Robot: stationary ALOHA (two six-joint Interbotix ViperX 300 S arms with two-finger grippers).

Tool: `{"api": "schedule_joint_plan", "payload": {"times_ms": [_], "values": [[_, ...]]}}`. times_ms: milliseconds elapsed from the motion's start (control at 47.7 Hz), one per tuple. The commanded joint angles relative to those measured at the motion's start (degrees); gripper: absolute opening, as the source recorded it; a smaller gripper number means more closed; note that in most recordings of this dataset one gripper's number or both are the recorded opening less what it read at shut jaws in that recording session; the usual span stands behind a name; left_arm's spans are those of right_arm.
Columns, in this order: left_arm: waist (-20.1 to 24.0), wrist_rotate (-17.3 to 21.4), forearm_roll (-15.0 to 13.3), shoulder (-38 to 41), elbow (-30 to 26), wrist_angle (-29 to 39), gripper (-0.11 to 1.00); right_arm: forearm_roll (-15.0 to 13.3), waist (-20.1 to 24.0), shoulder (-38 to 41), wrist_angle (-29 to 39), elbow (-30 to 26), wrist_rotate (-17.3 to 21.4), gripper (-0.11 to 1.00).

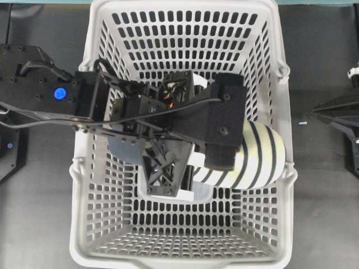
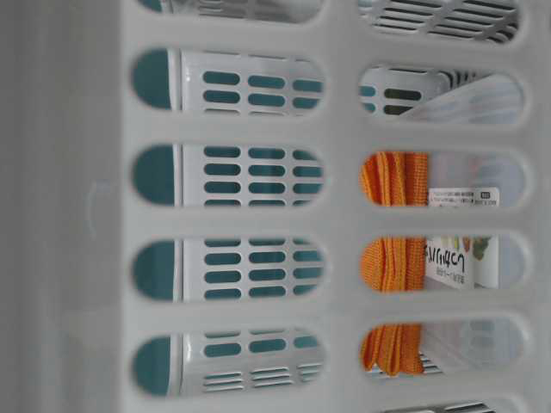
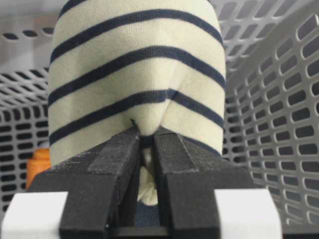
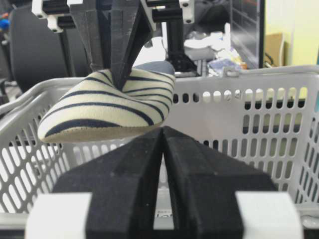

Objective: Pick up the slipper from the shopping basket with the left arm.
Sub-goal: 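Lift the gripped slipper upward out of the basket with the left gripper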

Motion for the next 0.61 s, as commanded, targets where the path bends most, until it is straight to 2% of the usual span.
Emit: {"api": "schedule_joint_plan", "payload": {"times_ms": [0,168,440,587], "values": [[0.26,-0.09,0.18,-0.97,-1.23,-1.05,0.07,0.18,0.09,0.00,0.44,-0.44,0.09,0.00],[0.53,-0.70,0.18,-1.05,-0.97,-1.49,0.07,0.18,0.09,-0.62,1.23,-0.44,0.09,0.00],[1.23,-4.92,0.18,-1.05,-0.09,-1.67,0.07,0.18,0.09,-1.23,2.11,-0.44,0.00,0.00],[1.23,-5.62,0.18,-1.14,1.23,-3.16,0.07,0.18,0.09,-1.32,2.37,-0.35,0.00,0.00]]}}
